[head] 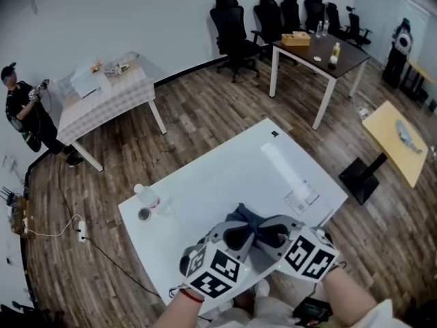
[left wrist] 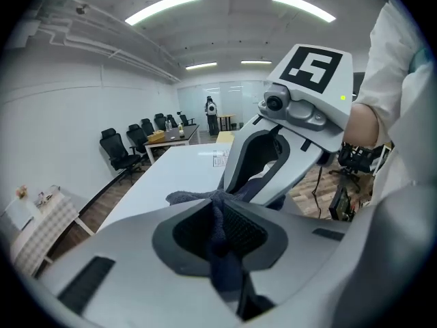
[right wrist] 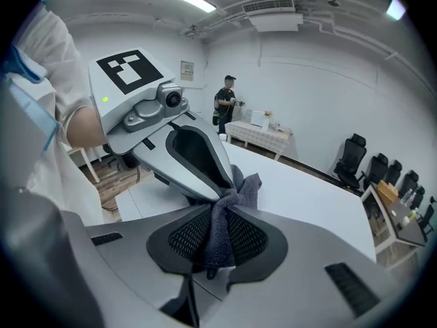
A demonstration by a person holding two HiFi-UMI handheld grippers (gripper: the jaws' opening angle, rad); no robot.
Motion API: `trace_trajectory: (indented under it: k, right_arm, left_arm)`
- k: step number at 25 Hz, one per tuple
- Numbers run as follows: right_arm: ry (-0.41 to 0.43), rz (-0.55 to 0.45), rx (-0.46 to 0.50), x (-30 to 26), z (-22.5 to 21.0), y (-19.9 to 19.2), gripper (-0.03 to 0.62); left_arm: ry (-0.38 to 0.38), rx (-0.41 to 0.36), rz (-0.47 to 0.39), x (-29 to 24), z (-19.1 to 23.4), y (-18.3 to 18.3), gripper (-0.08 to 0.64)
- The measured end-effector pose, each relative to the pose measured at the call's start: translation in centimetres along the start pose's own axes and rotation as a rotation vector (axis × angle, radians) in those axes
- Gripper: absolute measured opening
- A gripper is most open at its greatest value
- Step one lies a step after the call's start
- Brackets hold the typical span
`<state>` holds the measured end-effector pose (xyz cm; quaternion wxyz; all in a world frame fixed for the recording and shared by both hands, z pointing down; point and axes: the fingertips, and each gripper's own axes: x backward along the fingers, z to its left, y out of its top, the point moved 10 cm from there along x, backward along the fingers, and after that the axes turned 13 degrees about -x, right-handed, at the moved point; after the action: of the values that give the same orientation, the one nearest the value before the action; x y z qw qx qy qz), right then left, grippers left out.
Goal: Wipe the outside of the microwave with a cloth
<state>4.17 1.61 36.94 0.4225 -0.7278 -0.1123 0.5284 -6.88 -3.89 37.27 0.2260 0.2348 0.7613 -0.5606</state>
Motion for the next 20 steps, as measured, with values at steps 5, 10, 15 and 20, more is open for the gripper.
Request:
trace_trajectory:
  k: [5,10,15,20]
  right_arm:
    - [-0.115,-0.045,-0.046,2.2,-3.7,-1.9,0.091]
    - [-0.214,-0.055,-0.103,4.8,-8.6,-3.8,0.091]
    - [-0.300,-0.069,-0.151,6.1,-13.4,-4.6,0.091]
    - [-0.359,-0.078,-0.194,5.7,-16.9,-3.9,0.091]
  left_arm:
    - [-0.024,-0.085,-0.003,-4.5,0.8,3.2,0.041]
    - [-0.065,-0.168,-0.025,-9.8,1.8,7.1,0.041]
    - [-0.094,-0.218,-0.038,-14.4,3.9,10.2,0.041]
    - [-0.104,-0.241,-0.023,-17.2,6.8,11.7,0.041]
